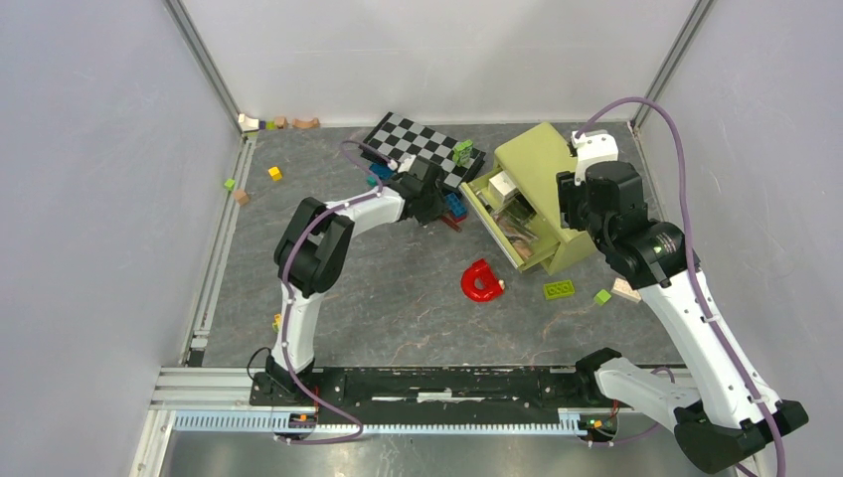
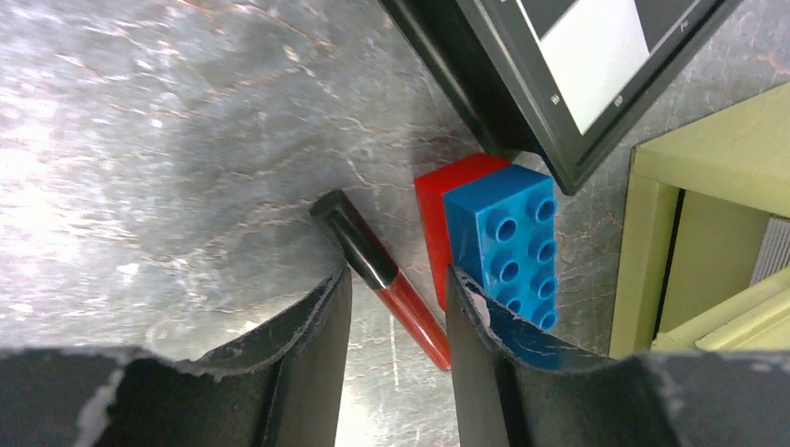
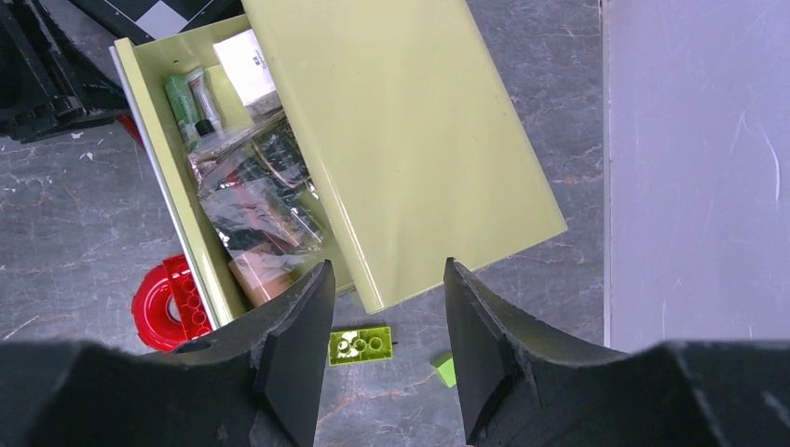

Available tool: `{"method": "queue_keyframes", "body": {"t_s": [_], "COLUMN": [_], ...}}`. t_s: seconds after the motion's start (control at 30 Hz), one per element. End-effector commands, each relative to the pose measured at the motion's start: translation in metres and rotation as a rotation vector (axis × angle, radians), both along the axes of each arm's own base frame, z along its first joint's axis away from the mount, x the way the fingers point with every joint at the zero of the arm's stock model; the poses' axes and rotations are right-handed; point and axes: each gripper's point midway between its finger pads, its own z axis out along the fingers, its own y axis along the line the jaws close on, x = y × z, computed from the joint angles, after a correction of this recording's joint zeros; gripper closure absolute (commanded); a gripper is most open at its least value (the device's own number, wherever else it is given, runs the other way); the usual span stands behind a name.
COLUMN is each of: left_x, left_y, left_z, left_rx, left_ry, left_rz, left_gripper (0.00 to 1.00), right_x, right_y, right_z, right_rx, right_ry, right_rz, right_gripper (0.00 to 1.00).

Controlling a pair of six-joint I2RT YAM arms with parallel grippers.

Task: Organize the makeup
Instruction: Pick up the makeup from the center of the board.

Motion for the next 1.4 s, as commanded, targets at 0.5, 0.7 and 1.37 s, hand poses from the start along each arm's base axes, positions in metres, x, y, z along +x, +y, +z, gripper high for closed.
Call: {"method": "queue_keyframes", "body": {"t_s": [0.5, 0.7, 1.37], "left_x": [-0.032, -0.042, -0.081], "left_y": [0.017, 0.037, 0.086], "left_z": [-0.055, -0.063, -0.020], "left_rx": [0.464, 0.593, 0.628], "left_ry": [0.136, 0.159, 0.097], "left_rz": [-0.194, -0.226, -0.188], "left_gripper": [0.61, 0.67, 0.98], "right_x": [-0.001, -0.002, -0.001], "right_y": [-0.008, -0.009, -0.005], "right_z": [0.006, 0.006, 0.007], "right_rx": [-0.019, -0.021, 0.002], "right_ry": [-0.042, -0.045, -0.055], "right_rz": [-0.028, -0.031, -0.022], "right_gripper": [0.46, 0.46, 0.45]}}
